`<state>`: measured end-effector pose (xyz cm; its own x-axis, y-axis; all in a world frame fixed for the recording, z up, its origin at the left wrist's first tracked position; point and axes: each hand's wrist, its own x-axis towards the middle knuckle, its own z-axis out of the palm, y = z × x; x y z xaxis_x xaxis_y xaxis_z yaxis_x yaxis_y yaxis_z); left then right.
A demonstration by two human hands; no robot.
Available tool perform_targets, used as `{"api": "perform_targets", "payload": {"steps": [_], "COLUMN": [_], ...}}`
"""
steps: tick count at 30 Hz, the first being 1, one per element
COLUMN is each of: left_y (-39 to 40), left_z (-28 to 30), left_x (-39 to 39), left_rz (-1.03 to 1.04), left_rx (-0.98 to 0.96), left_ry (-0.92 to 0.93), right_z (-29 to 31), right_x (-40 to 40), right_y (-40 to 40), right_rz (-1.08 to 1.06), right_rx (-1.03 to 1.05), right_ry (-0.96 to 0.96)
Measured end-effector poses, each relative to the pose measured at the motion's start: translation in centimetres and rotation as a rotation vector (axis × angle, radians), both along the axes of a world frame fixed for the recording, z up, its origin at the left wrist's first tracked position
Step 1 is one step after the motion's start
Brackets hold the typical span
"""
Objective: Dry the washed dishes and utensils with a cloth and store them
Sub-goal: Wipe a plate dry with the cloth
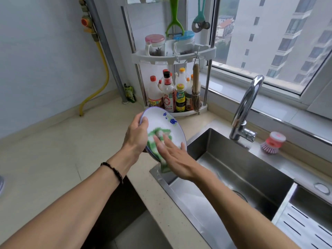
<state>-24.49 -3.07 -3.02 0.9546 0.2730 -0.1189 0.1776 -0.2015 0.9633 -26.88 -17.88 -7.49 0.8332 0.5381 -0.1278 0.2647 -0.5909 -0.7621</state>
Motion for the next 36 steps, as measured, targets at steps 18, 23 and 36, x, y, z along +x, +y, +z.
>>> {"api": "perform_targets", "payload": {"steps": [18, 23, 36], "left_y": [0.3, -0.4, 0.8], "left_z": [-0.9, -0.7, -1.4], "left_x": [0.3, -0.1, 0.3], "left_rz": [-0.213, -0.178, -0.156], "left_rx": [-0.079, -0.153, -0.001], "left_ry": [0.104, 0.132, 0.101], "right_z": [0.0, -1.4, -1.8], "right_x": [0.0, 3.5, 0.4], "right_y": [-0.6, -3.7, -3.8], "right_rz": [0.078, 0.017, 0.128], "right_rx": [-0.001, -0.353, -0.34], "right_ry": [-0.078, -0.232, -0.105]}}
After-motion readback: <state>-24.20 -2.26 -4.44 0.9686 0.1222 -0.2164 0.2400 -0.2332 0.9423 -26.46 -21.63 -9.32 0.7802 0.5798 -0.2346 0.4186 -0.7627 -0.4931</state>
